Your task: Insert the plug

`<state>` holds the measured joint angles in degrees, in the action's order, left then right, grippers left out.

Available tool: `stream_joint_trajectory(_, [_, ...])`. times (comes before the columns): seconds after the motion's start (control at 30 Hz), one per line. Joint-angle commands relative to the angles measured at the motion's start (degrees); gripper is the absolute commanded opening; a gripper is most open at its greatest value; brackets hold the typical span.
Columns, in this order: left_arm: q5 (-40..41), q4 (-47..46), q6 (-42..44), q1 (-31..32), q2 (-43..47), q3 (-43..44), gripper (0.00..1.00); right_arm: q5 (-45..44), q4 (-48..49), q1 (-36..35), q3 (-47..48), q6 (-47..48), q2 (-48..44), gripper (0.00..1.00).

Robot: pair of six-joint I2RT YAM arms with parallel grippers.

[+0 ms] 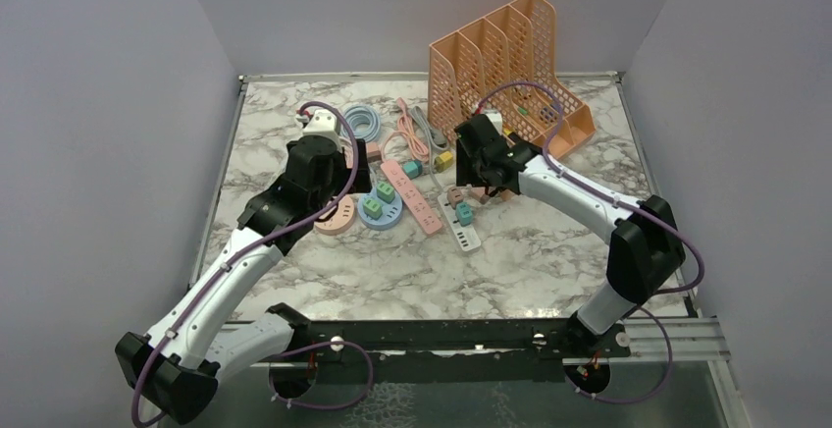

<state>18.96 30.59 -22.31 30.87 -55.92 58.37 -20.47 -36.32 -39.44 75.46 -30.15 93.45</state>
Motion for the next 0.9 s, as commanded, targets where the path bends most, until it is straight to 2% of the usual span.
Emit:
stream_joint_trajectory(0.0, [-4.52, -6.84, -3.81, 0.08, 0.44, -2.01, 0.94, -8.19, -0.38, 1.03, -3.64, -8.09, 1.36, 0.61])
stream_joint_trajectory(0.17, [-5.88, -8.3, -5.05, 0.06, -0.6, -2.23, 0.94, -10.04, 2.23, 1.36, -4.93, -8.43, 5.07, 0.59])
stream_joint_trajectory(0.3, [-6.45, -8.53, -5.51, 0.11, -1.44, -1.88, 0.94, -9.84, 4.72, 1.98, -5.14, -3.74, 7.76, 0.57])
stream_joint_trajectory(0.43, [-6.89, -8.54, -5.72, 0.06, -1.86, -1.89, 0.94, -5.51, 9.4, 3.28, -6.27, 3.83, 8.74, 0.56])
stream_joint_trajectory(0.6, [-7.17, -8.56, -5.48, 0.09, -2.39, -1.72, 0.94, 0.73, 12.23, 3.49, -5.62, 17.18, 11.33, 0.64])
stream_joint_trajectory(0.7, [-7.27, -8.6, -5.38, 0.07, -2.62, -1.57, 0.94, 1.44, 12.44, 3.71, -5.65, 20.44, 12.15, 0.69])
stream_joint_trajectory(0.87, [-7.37, -8.64, -5.29, 0.06, -3.16, -1.36, 0.94, 4.79, 11.93, 4.11, -5.41, 23.53, 13.64, 0.68])
